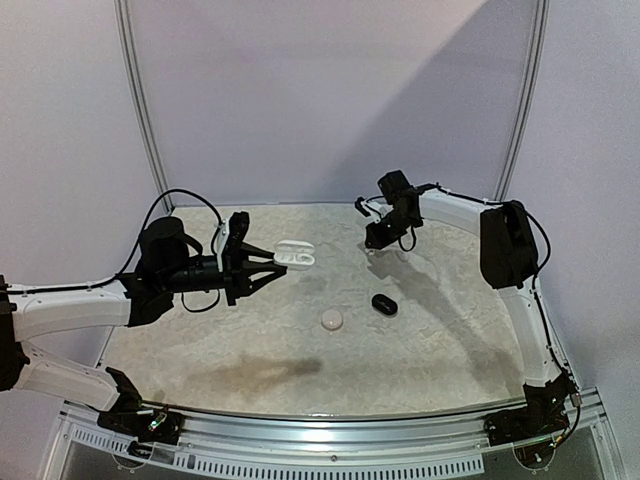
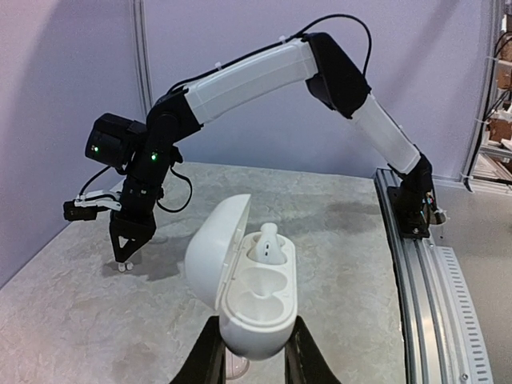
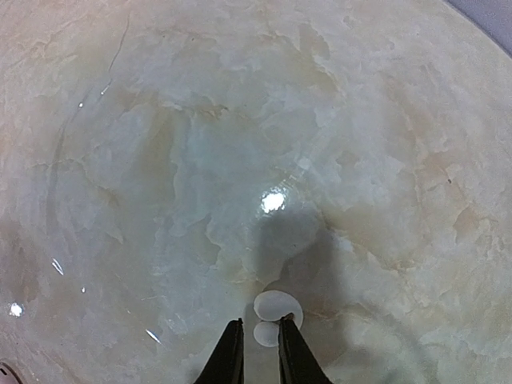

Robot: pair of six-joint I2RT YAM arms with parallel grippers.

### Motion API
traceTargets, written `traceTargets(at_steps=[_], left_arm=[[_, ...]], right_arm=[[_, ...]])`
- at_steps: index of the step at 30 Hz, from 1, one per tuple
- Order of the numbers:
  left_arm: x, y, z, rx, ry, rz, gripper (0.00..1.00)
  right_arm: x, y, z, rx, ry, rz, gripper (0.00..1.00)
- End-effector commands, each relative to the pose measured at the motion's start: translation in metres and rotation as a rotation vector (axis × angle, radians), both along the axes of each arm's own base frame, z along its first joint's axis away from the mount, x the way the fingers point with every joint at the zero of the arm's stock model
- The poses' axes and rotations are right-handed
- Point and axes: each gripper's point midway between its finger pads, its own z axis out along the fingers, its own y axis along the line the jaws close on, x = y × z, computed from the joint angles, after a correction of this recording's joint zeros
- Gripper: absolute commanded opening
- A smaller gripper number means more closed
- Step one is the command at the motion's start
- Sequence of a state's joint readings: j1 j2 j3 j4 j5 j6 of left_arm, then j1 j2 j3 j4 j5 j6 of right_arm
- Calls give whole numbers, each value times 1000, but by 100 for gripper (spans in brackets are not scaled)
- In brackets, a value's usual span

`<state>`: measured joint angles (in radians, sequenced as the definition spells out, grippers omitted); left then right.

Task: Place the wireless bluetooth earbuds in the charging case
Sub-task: Pick up the left earbud from the corner of the board.

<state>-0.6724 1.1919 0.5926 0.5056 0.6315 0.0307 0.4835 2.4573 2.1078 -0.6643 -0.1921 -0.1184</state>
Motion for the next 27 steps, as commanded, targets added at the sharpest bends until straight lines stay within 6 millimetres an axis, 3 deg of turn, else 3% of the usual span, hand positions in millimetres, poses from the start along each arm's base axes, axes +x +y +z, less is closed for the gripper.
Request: traceTargets(at_steps=[1,16,21,27], left_arm=[[-4,-2,-6,12,3,-20,0],[-4,-1,-7,14,6,-17,0],[-3,-1,-6,12,6,-12,0],[-2,-1,-5,12,4,-9,0]], right_arm=[[0,-1,-17,-41,14,4,17],[20,-5,12,30,-38,-61,19],[24,-13,4,11,-29,-101,19],[17,-20,-22,-41,20,-105,18]])
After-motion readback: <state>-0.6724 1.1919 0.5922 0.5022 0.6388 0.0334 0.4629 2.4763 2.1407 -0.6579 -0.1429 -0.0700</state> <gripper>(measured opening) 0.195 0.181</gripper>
